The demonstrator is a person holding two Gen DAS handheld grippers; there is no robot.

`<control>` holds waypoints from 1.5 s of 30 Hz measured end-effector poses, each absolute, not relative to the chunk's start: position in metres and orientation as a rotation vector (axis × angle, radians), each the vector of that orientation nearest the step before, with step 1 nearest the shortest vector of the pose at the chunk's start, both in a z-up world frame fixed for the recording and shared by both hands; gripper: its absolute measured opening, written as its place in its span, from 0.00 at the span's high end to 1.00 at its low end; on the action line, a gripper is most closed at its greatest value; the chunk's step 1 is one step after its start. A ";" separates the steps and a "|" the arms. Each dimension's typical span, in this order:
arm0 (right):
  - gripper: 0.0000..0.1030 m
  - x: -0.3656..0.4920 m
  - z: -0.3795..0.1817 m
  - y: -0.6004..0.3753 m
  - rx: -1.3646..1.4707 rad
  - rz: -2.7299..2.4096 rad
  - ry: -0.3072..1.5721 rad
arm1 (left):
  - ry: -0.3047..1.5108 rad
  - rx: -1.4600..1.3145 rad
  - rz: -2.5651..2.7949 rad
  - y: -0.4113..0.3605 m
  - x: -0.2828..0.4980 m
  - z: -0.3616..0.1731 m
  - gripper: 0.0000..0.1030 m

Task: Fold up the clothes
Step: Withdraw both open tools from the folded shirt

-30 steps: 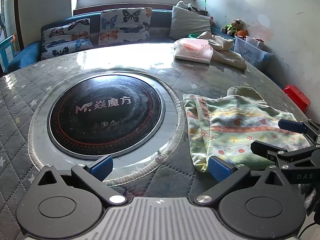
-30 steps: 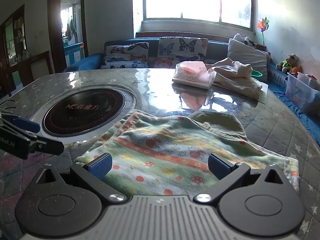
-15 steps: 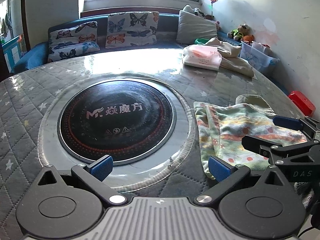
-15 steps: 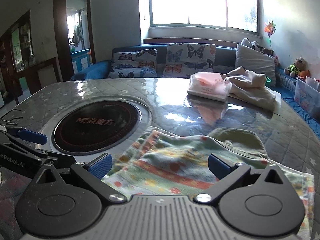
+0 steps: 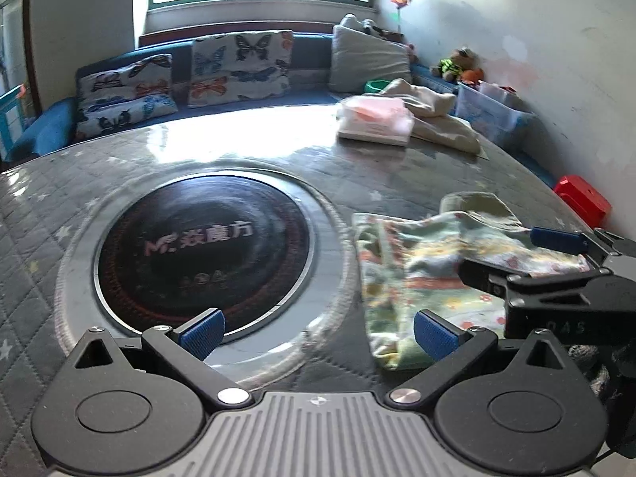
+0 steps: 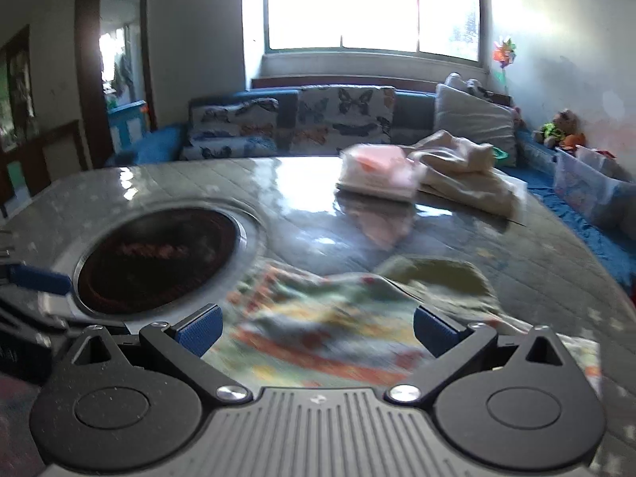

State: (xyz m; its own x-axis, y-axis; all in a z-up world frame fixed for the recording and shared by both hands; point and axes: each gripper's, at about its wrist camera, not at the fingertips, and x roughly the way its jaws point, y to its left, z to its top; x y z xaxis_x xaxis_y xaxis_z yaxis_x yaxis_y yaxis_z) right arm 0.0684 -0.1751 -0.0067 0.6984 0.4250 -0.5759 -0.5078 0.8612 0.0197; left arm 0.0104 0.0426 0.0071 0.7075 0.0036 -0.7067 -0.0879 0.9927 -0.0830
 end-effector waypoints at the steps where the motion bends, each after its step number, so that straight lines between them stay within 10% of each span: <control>1: 0.00 0.068 -0.008 -0.182 -0.142 0.511 0.612 | 0.785 -0.113 0.042 0.039 0.011 0.007 0.00; 45: 0.00 0.000 -0.030 -0.288 -0.068 0.294 0.761 | 0.863 -0.020 -0.158 -0.050 -0.010 -0.012 0.00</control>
